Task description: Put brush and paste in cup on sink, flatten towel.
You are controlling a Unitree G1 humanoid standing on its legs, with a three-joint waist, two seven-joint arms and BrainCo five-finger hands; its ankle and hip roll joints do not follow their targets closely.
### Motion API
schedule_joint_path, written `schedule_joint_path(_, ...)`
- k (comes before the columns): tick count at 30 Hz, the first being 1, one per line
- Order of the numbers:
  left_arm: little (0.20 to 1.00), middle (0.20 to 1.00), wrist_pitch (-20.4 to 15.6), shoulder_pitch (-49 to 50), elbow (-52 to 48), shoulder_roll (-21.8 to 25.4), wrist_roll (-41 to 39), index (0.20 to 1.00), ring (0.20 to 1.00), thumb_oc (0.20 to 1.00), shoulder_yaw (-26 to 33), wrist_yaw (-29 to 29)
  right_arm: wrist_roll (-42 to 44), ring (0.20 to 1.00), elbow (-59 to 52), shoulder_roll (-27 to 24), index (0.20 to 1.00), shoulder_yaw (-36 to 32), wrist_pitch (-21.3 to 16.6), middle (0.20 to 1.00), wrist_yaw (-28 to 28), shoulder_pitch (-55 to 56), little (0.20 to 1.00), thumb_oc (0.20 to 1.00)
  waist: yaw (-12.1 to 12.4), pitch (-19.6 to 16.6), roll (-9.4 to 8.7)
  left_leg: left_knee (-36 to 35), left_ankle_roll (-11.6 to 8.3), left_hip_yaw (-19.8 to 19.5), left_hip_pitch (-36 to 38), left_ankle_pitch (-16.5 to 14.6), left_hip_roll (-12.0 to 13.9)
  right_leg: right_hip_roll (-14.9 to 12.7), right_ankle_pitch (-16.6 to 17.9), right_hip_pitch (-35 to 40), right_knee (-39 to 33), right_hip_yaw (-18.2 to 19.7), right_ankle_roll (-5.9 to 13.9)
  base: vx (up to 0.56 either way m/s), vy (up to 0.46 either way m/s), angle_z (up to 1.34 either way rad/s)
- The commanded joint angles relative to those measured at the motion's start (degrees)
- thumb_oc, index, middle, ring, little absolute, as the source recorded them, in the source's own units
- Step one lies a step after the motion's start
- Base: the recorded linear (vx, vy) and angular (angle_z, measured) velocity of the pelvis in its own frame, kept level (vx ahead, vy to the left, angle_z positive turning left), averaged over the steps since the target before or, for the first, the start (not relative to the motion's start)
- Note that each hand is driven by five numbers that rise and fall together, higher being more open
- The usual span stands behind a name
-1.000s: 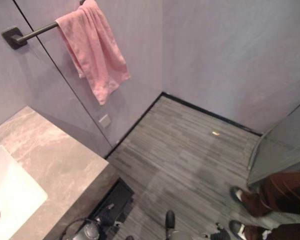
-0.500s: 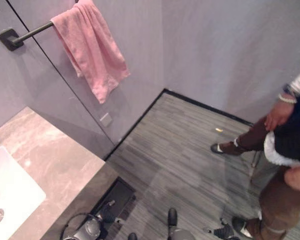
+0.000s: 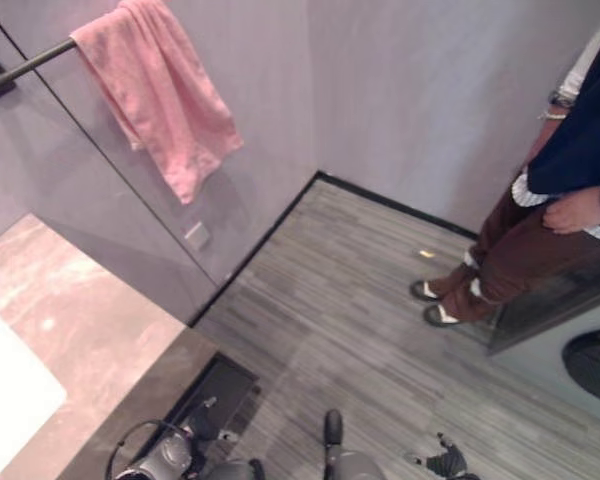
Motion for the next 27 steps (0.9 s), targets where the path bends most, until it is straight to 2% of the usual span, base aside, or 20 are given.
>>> schedule_joint_path(1,1.000,1.000,-0.37,-1.52,-0.43,2.71,-0.70,1.000,1.000,1.000,2.49,1.56,0.41,1.000,-3.00,-2.61,1.000,-1.41,-1.47,1.000,-0.82,2.05,1.000,1.000,-0.36,0.82,-2.00,-7.25,5.45,1.91,-3.69,0.04,-7.78,0.14,-6.94,8.74,3.95,3.72,0.59,0.30,-0.009,-0.26)
schedule_joint_path(2,1.000,1.000,-0.51,-0.79,-0.74,2.89,-0.17,1.000,1.000,1.000,2.57,1.53,0.03,1.000,-2.82,-2.79,1.000,-1.92,-1.56,1.000,-1.10,2.43,1.000,1.000,0.25,0.29,-2.05,-12.49,6.41,4.31,-5.99,-0.46,-7.78,0.37,-7.73,10.47,3.34,4.20,1.06,0.26,0.019,-0.06)
schedule_joint_path(3,1.000,1.000,-0.50,-0.75,-0.76,2.91,-0.17,1.000,1.000,1.000,2.55,1.52,0.02,1.000,-2.82,-2.77,1.000,-1.92,-1.56,1.000,-1.10,2.46,1.000,1.000,0.36,0.32,-2.17,-12.66,6.46,4.47,-5.77,-0.46,-7.87,0.24,-7.79,10.59,3.31,4.32,1.11,0.29,0.046,-0.13)
schedule_joint_path(6,1.000,1.000,-0.56,0.33,-1.28,2.75,0.37,1.000,1.000,1.000,2.56,1.20,-1.27,1.000,-2.48,-2.80,1.000,-1.12,-1.45,1.000,-1.27,1.91,1.000,1.000,2.28,-0.21,-1.03,-20.81,5.97,4.04,-8.73,5.60,-8.88,2.29,-8.92,13.52,3.06,6.06,1.35,0.29,0.051,-0.33)
schedule_joint_path(7,1.000,1.000,-0.52,0.41,-1.37,2.79,0.63,1.000,1.000,1.000,2.48,0.92,-1.62,1.000,-3.14,-2.71,1.000,-0.93,-1.29,1.000,-1.07,2.01,1.000,1.000,1.87,-0.22,-1.09,-21.15,5.99,7.33,-7.75,5.76,-8.71,2.33,-9.21,14.48,3.32,6.32,1.42,0.29,0.062,-0.49)
schedule_joint_path(9,1.000,1.000,-0.49,1.60,-2.78,3.08,0.43,1.000,1.000,1.000,3.11,0.47,-2.02,1.000,-4.69,-2.32,1.000,-0.49,-0.97,1.000,-0.42,2.06,1.000,1.000,1.57,-1.00,-1.35,-21.37,7.43,10.90,-5.74,4.06,-8.90,1.94,-9.80,14.91,4.22,6.31,1.98,0.34,0.171,-0.61)
schedule_joint_path(10,1.000,1.000,-0.36,2.29,-2.18,2.83,0.32,1.000,1.000,1.000,3.77,0.80,-2.35,1.000,-4.67,-1.58,1.000,-0.21,-0.88,1.000,-0.16,1.52,1.000,1.000,1.96,-1.75,-2.22,-21.01,9.12,12.46,-4.39,1.82,-10.29,0.56,-9.39,14.80,7.57,7.03,3.50,0.32,0.205,-0.25)
schedule_joint_path(12,1.000,1.000,-0.34,2.40,-2.09,2.84,0.31,1.000,1.000,1.000,3.80,0.77,-2.54,1.000,-5.08,-1.44,1.000,-0.21,-0.71,1.000,0.11,1.48,1.000,1.000,2.05,-1.86,-2.22,-21.55,9.46,12.84,-3.85,1.47,-10.21,0.61,-8.48,13.88,9.02,7.45,4.14,0.17,0.119,-0.31)
schedule_joint_path(14,1.000,1.000,-0.21,3.07,-1.84,2.75,0.43,1.000,1.000,1.000,4.10,0.43,-3.15,1.000,-5.25,-1.05,1.000,0.16,-0.45,1.000,0.59,0.86,1.000,1.000,2.17,-2.15,-2.69,-22.12,10.80,13.39,-1.46,-0.41,-11.21,-0.90,-3.56,10.88,17.19,6.73,7.94,0.18,0.137,-0.36)
schedule_joint_path(15,1.000,1.000,-0.17,3.18,-2.01,2.90,0.27,1.000,1.000,1.000,4.09,0.33,-3.41,1.000,-5.52,-1.00,1.000,0.41,-0.29,1.000,0.74,0.46,1.000,1.000,2.33,-1.98,-2.48,-22.79,11.21,13.66,-0.31,-0.57,-11.17,-1.18,1.20,7.89,22.50,6.21,10.27,0.10,0.072,-0.26)
schedule_joint_path(16,1.000,1.000,-0.17,3.18,-2.01,2.89,0.27,1.000,1.000,1.000,4.09,0.33,-3.41,1.000,-5.52,-1.00,1.000,0.41,-0.29,1.000,0.74,0.47,1.000,1.000,2.37,-2.04,-2.45,-22.79,11.21,13.69,-0.38,-0.57,-11.13,-1.15,1.24,7.82,22.48,6.25,10.26,0.15,0.143,-0.48)
schedule_joint_path(17,1.000,1.000,-0.15,3.27,-2.76,2.94,-0.40,1.000,1.000,1.000,4.02,0.30,-4.03,1.000,-6.38,-0.90,1.000,0.67,-0.16,1.000,0.85,-0.15,1.000,1.000,1.91,-0.83,-1.23,-24.26,12.08,12.96,2.55,-1.04,-10.62,-2.04,6.66,2.92,30.67,3.92,12.47,0.17,0.165,-0.50)
schedule_joint_path(19,1.000,1.000,-0.10,3.66,-3.01,2.86,-0.74,1.000,1.000,1.000,3.67,0.14,-3.98,1.000,-7.29,-0.51,1.000,0.56,-0.14,1.000,0.44,-0.48,1.000,1.000,1.39,0.06,0.50,-25.96,12.59,11.90,5.66,-1.40,-10.03,-3.07,6.13,-1.30,35.03,1.37,11.35,0.20,0.164,-0.15)
schedule_joint_path(20,1.000,1.000,-0.09,3.67,-3.01,2.84,-0.75,1.000,1.000,1.000,3.67,0.14,-3.98,1.000,-7.31,-0.53,1.000,0.55,-0.13,1.000,0.44,-0.47,1.000,1.000,1.14,0.19,0.35,-26.12,12.62,11.70,5.87,-1.36,-10.31,-3.35,5.78,-1.23,35.40,1.19,11.37,0.26,0.096,0.50)
schedule_joint_path(21,1.000,1.000,-0.04,3.43,-2.08,2.57,-1.06,1.000,1.000,1.000,3.57,-0.09,-3.65,1.000,-7.84,-0.51,1.000,0.78,-0.35,1.000,0.26,-0.68,1.000,1.000,0.08,0.66,1.18,-28.41,12.16,9.97,8.95,-1.28,-10.64,-3.24,2.16,-5.12,30.85,0.59,9.29,0.27,0.036,0.56)
schedule_joint_path(22,1.000,1.000,-0.03,3.39,-0.99,2.44,-1.13,1.000,1.000,1.000,3.76,-0.06,-3.52,1.000,-8.82,-0.43,1.000,0.92,-0.43,1.000,0.35,-0.51,1.000,1.000,0.04,0.57,1.23,-28.59,11.81,9.30,9.61,-1.27,-10.74,-3.38,0.75,-6.22,27.13,0.59,8.31,0.49,-0.031,0.58)
schedule_joint_path(23,1.000,1.000,-0.04,3.10,0.58,2.19,-1.07,1.000,1.000,1.000,4.07,0.15,-3.25,1.000,-9.50,-0.43,1.000,0.90,-0.53,1.000,0.26,-0.17,1.000,1.000,-0.74,0.57,0.82,-29.07,10.85,8.07,11.38,-2.07,-11.10,-5.01,0.46,-8.04,17.04,0.57,7.37,0.32,-0.075,0.35)
schedule_joint_path(24,1.000,1.000,-0.06,3.12,0.61,2.16,-1.07,1.000,1.000,1.000,4.06,0.16,-3.26,1.000,-9.52,-0.45,1.000,0.90,-0.51,1.000,0.26,-0.13,1.000,1.000,-0.86,0.65,0.96,-29.11,10.80,7.90,11.58,-2.17,-10.98,-4.91,0.48,-7.66,16.73,0.38,7.37,0.33,-0.120,0.37)
schedule_joint_path(26,1.000,1.000,-0.17,1.60,2.47,2.18,0.11,1.000,1.000,1.000,3.69,0.37,-3.15,1.000,-11.06,-0.67,1.000,0.66,-0.56,1.000,-0.21,0.32,1.000,1.000,-2.38,0.58,0.13,-29.60,9.77,5.59,13.91,-3.67,-11.46,-5.70,3.27,-9.68,8.23,5.05,7.90,0.32,-0.118,0.62)
schedule_joint_path(27,1.000,1.000,-0.27,1.23,2.58,2.15,0.54,1.000,1.000,1.000,3.37,0.38,-3.25,1.000,-11.72,-0.88,1.000,0.50,-0.26,1.000,-0.14,0.55,1.000,1.000,-2.76,0.76,0.14,-29.83,9.50,4.84,15.39,-4.31,-11.13,-6.00,4.02,-9.22,8.19,5.58,8.45,0.32,-0.132,0.77)
